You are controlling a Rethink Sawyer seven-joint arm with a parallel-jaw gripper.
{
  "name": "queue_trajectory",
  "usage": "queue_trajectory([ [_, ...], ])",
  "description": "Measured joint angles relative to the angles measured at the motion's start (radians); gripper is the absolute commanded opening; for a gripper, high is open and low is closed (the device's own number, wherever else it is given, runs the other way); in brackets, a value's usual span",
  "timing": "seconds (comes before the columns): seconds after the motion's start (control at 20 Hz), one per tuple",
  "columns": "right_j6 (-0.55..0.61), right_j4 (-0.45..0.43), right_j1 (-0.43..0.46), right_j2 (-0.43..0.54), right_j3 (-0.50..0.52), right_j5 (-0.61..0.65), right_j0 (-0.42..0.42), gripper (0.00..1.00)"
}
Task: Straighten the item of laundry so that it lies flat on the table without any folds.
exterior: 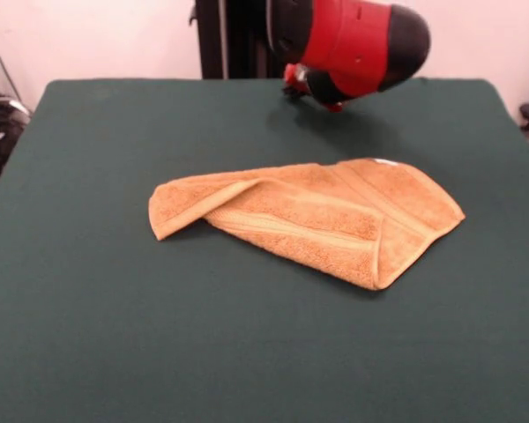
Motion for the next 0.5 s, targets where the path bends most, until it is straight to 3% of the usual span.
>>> queue_trajectory([
  [0.5, 0.000, -0.014, -0.145, 0.060, 0.207, -0.313, -0.174, 0.00],
])
